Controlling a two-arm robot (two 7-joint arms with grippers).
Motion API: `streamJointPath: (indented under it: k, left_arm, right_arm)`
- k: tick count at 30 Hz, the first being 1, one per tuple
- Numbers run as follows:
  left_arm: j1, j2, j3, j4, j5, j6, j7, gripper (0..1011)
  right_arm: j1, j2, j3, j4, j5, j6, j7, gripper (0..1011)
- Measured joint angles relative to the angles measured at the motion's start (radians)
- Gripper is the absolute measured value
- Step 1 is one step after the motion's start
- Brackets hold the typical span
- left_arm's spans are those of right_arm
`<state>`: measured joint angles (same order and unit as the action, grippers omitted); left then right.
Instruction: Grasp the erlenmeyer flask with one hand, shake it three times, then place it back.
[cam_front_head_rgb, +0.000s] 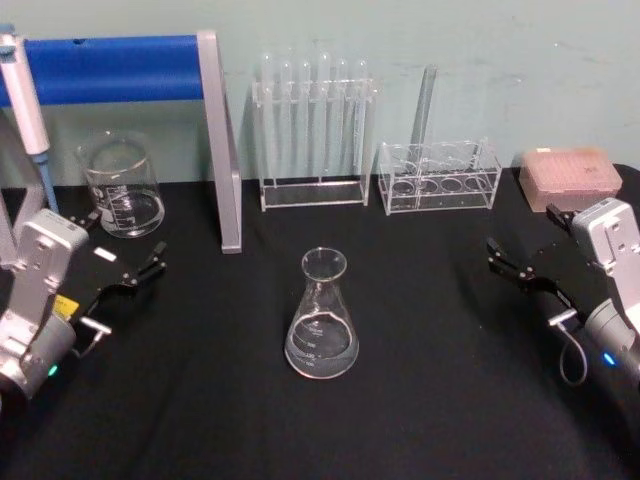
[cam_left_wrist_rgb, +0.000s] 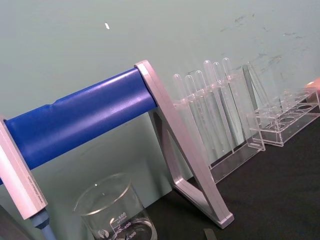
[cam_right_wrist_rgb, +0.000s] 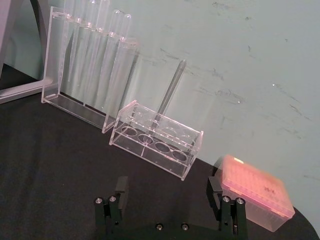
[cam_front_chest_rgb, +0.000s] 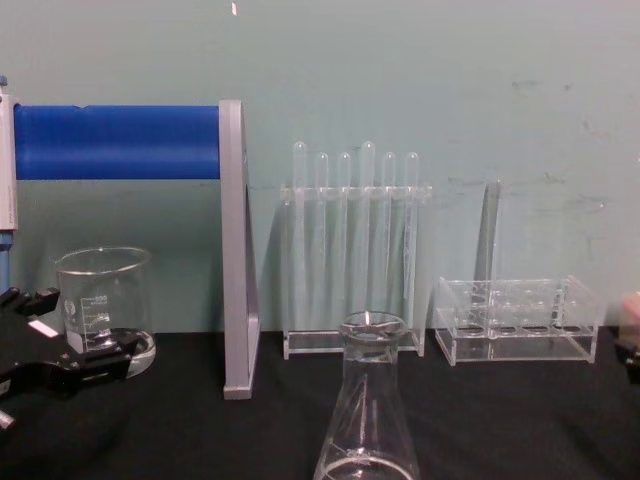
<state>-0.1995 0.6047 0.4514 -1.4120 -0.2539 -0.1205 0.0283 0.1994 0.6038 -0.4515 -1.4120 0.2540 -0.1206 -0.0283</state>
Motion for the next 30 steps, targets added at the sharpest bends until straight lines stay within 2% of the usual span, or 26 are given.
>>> streamJointPath:
  k: [20, 24, 30]
  left_arm:
    - [0.0, 0.0, 0.0, 0.0, 0.0, 0.0, 0.0, 1001]
    - [0.0, 0.0, 0.0, 0.0, 0.0, 0.0, 0.0, 1001]
    - [0.0, 0.0, 0.0, 0.0, 0.0, 0.0, 0.0, 1001]
  right_arm:
    - [0.0, 0.001, 0.001, 0.0, 0.0, 0.0, 0.001, 1000]
    - [-0.004, 0.003, 0.01, 0.0, 0.009, -0.022, 0.042, 1000]
    - [-0.018, 0.018, 0.023, -0.015, 0.082, -0.077, 0.182, 1000]
